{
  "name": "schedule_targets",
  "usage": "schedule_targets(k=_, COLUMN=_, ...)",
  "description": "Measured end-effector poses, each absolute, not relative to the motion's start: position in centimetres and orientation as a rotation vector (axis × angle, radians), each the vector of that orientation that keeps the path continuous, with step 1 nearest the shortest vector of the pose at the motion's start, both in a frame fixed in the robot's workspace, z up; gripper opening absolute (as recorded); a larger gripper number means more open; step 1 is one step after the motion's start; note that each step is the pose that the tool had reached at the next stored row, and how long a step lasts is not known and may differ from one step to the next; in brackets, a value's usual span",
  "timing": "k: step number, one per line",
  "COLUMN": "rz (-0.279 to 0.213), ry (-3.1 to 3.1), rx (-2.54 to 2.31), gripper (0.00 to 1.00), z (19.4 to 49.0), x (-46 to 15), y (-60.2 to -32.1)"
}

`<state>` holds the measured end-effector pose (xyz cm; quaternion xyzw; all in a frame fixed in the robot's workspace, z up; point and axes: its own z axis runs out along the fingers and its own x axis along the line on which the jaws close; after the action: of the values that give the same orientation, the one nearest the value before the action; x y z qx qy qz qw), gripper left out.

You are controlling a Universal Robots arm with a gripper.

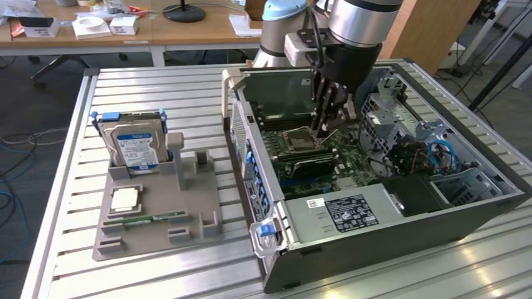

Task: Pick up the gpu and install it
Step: 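Press down on the gpu until it lock into place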

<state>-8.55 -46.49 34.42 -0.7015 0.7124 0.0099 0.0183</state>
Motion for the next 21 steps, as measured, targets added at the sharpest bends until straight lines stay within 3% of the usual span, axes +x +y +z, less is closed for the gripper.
schedule_targets(k=11, rz=0.031, ry=2.212, rx=-2.179, gripper=0.25, z=34.42, x=-8.55, y=-46.49)
schedule_targets(k=13, rz=0.031, ry=2.212, rx=-2.179, gripper=0.24, z=34.42, x=-8.55, y=-46.49)
schedule_targets(k=15, rz=0.031, ry=2.212, rx=-2.179, gripper=0.11, z=34.42, x=-8.55, y=-46.49)
schedule_targets(k=21, rz=0.031, ry=2.212, rx=-2.179, gripper=0.10, z=34.42, x=-8.55, y=-46.49)
